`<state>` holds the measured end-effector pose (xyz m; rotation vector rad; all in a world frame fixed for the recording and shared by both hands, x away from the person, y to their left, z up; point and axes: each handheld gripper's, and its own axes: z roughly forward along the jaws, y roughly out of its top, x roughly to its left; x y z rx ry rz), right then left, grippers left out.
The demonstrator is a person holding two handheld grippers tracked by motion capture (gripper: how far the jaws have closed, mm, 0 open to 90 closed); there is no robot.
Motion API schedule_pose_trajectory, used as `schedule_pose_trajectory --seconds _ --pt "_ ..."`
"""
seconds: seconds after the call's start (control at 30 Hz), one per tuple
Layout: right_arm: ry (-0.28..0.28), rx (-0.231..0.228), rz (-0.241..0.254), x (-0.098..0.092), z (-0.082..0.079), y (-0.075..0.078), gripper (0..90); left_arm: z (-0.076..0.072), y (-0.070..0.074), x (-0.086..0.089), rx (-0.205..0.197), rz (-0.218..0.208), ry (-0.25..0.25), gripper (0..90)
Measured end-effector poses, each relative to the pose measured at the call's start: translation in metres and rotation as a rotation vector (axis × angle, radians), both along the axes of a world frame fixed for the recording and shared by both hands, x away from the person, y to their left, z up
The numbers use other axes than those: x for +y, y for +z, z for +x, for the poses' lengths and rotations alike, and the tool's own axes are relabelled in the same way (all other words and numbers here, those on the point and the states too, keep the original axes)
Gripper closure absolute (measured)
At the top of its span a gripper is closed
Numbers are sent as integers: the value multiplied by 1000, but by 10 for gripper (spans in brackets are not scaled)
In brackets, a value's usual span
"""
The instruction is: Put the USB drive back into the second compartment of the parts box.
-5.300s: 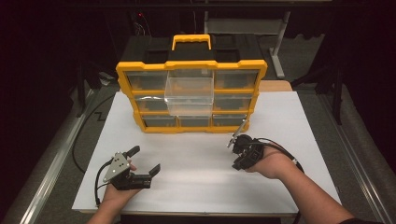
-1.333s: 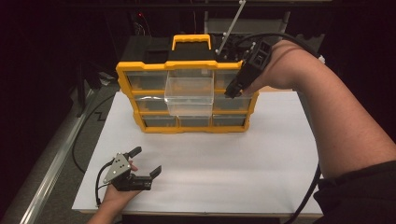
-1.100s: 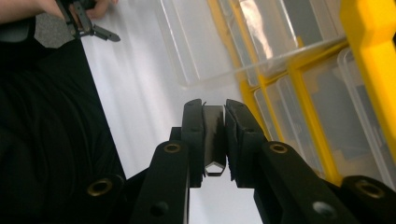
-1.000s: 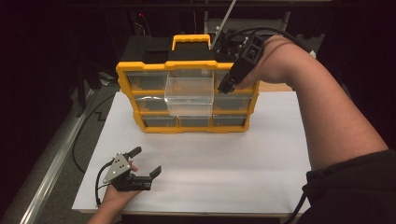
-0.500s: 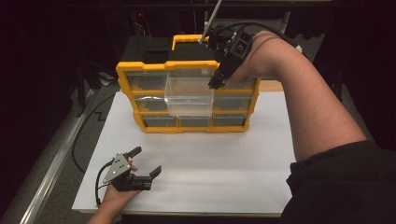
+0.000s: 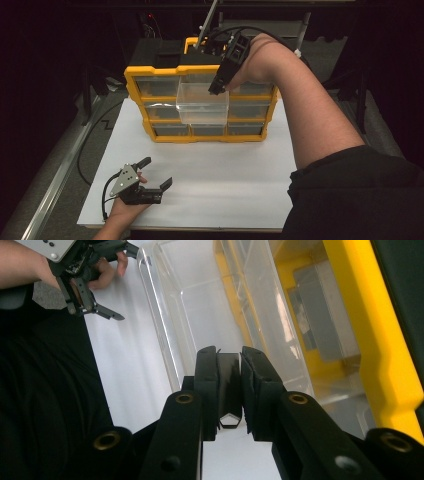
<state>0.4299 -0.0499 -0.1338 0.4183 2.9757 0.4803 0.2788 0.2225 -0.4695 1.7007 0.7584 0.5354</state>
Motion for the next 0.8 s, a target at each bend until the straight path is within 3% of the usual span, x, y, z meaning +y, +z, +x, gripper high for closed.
schedule_pose_trajectory --seconds 0.3,0.8 --pt "3 -11 13 11 4 -3 802 0 0 0 -1 -1 0 4" --pt "-3 -18 -14 16 10 -19 801 0 0 1 -2 1 0 4"
